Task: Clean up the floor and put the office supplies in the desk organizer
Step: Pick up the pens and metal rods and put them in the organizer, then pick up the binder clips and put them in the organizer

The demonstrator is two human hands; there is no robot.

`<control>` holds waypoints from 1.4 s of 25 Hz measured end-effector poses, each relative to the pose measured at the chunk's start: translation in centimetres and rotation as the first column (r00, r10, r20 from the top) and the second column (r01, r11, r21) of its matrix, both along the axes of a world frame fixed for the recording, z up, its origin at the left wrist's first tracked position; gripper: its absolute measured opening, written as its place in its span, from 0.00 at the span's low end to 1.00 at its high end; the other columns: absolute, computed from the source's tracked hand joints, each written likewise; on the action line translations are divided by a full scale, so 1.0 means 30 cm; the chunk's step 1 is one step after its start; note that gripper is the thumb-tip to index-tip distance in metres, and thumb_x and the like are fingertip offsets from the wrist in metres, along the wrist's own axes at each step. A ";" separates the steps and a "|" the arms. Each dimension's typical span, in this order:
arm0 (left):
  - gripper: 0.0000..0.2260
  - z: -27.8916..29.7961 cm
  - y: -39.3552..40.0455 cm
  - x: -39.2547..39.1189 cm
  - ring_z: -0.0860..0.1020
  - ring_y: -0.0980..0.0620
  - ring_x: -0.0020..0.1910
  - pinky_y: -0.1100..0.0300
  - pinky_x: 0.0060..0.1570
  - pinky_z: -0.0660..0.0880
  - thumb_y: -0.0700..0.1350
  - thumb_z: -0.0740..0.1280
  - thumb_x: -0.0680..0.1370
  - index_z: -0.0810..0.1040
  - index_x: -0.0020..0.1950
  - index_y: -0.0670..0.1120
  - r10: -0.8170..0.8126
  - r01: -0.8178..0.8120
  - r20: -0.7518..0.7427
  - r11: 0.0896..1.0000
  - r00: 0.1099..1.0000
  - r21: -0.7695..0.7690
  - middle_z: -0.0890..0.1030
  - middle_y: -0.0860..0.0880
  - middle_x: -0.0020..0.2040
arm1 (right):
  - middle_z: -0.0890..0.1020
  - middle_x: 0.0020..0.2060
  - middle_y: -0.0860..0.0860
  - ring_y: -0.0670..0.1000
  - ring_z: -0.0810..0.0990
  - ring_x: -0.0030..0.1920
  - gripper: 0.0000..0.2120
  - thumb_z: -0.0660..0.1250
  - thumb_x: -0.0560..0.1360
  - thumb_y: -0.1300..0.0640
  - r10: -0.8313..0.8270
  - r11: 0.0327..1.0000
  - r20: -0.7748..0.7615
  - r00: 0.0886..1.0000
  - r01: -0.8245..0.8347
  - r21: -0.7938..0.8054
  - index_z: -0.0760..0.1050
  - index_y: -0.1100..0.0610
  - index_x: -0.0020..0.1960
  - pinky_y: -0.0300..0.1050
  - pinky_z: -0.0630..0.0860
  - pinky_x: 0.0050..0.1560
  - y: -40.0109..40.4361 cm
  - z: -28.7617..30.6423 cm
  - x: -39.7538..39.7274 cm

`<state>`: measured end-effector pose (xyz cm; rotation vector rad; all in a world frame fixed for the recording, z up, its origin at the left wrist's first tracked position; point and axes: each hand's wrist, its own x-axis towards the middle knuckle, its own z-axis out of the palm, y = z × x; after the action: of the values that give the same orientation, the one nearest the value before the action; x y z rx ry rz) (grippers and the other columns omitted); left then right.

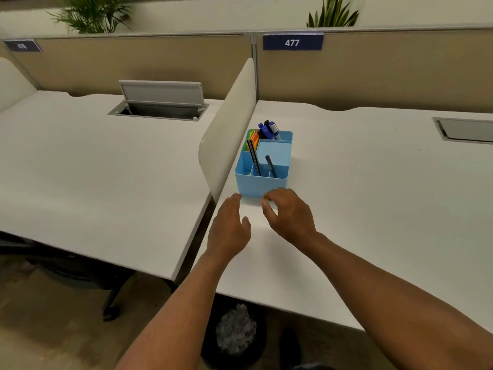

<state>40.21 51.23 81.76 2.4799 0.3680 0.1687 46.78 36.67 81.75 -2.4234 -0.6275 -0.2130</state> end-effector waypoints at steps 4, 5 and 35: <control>0.28 -0.006 -0.003 -0.130 0.54 0.51 0.78 0.53 0.74 0.56 0.54 0.60 0.81 0.54 0.78 0.50 -0.111 0.116 -0.052 0.986 0.992 0.115 0.57 0.51 0.79 | 0.80 0.57 0.50 0.52 0.76 0.57 0.16 0.64 0.77 0.47 -0.104 0.988 0.012 0.995 0.104 -0.112 0.76 0.54 0.60 0.45 0.74 0.55 -0.057 -0.022 -0.207; 0.28 -0.009 -0.003 -0.167 0.53 0.51 0.78 0.52 0.75 0.54 0.56 0.59 0.81 0.54 0.78 0.50 -0.148 0.155 -0.064 0.977 0.987 0.145 0.56 0.51 0.79 | 0.79 0.59 0.50 0.52 0.75 0.59 0.16 0.63 0.77 0.46 -0.125 0.982 0.006 0.992 0.125 -0.138 0.75 0.54 0.61 0.47 0.73 0.57 -0.069 -0.028 -0.263; 0.35 -0.165 -0.700 -1.172 0.42 0.50 0.78 0.51 0.74 0.40 0.68 0.41 0.78 0.51 0.79 0.48 -0.782 0.791 -0.188 0.524 0.594 0.317 0.46 0.49 0.80 | 0.48 0.78 0.50 0.52 0.49 0.77 0.37 0.56 0.76 0.35 -0.812 0.562 -0.088 0.577 0.731 -0.389 0.48 0.50 0.77 0.51 0.54 0.74 -0.870 -0.176 -1.786</control>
<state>5.06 30.23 76.82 2.7459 -0.9044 -0.1983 -6.80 10.56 76.48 -2.8182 0.6554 -0.1482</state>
